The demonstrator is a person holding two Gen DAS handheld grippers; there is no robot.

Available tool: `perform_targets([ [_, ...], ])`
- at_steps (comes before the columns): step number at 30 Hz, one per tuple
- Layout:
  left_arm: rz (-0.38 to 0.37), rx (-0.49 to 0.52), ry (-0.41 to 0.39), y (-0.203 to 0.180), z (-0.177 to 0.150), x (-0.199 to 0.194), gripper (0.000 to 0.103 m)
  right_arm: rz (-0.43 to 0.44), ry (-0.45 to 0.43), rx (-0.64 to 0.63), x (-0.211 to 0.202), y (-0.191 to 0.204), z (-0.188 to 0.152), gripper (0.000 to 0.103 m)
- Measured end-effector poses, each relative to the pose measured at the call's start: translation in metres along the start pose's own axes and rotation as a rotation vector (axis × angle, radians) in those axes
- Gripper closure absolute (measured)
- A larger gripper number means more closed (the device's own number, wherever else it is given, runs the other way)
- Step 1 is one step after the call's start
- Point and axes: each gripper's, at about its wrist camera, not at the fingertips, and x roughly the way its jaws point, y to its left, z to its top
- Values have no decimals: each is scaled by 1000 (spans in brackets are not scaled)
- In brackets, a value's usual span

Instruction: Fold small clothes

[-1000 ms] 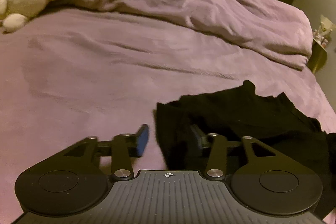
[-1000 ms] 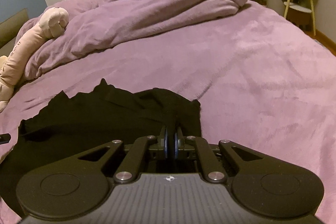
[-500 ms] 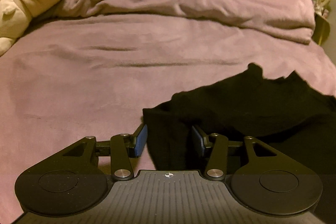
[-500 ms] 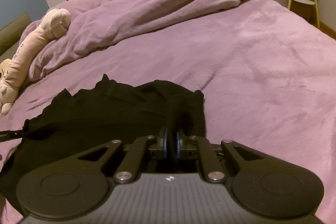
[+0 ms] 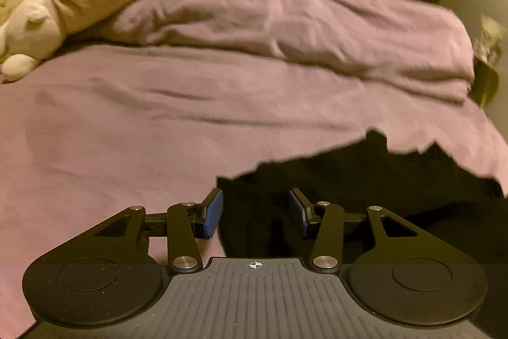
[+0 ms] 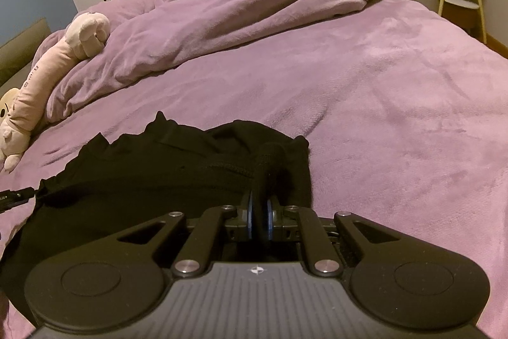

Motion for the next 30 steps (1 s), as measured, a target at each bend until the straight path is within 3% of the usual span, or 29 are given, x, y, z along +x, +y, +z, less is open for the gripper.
perform_targets([
  [11, -44, 43, 73, -7, -2, 19, 71, -1, -8, -24, 0, 3, 0, 94],
  [12, -40, 51, 74, -8, -2, 19, 74, 0, -8, -30, 1, 4, -1, 94],
  [14, -52, 63, 80, -10, -1, 19, 92, -8, -9, -42, 2, 5, -1, 97],
  [15, -58, 65, 76, -11, -1, 17, 94, -9, -11, -49, 2, 5, -1, 98],
  [20, -73, 89, -11, -18, 8, -7, 96, -21, -43, -83, -7, 13, 2, 99],
  [26, -115, -9, -175, -9, 51, -48, 96, -3, -170, -97, -38, 22, 29, 99],
  [30, 4, -16, -254, -15, 81, -43, 96, -47, -255, -127, -30, 40, 63, 99],
])
